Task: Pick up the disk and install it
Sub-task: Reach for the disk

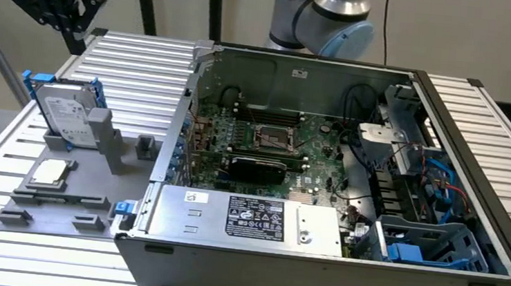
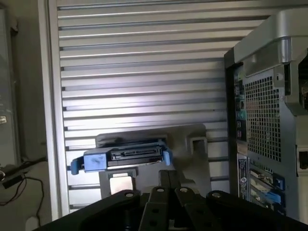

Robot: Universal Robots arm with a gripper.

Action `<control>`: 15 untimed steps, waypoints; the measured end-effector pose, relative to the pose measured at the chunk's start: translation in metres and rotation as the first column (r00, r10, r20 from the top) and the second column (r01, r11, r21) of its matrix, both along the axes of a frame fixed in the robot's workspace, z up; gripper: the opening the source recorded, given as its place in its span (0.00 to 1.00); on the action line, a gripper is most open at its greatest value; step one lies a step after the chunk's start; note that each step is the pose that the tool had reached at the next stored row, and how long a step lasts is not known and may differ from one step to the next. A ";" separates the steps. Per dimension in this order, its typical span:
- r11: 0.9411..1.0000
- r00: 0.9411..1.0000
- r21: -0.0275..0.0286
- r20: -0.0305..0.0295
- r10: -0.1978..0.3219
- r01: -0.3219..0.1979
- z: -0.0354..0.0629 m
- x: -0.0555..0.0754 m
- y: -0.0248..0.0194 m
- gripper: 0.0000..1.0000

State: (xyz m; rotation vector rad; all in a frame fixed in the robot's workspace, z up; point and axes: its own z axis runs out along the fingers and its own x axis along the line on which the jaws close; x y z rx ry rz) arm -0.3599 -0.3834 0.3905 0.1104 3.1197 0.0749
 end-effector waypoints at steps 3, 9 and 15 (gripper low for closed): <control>1.000 1.000 0.000 -0.001 0.000 0.000 -0.0010 -0.013 0.0026 0.00; 1.000 1.000 0.000 -0.004 0.000 0.000 -0.0037 -0.041 0.0064 0.00; 1.000 1.000 0.000 -0.009 0.001 -0.001 -0.0072 -0.063 0.0088 0.00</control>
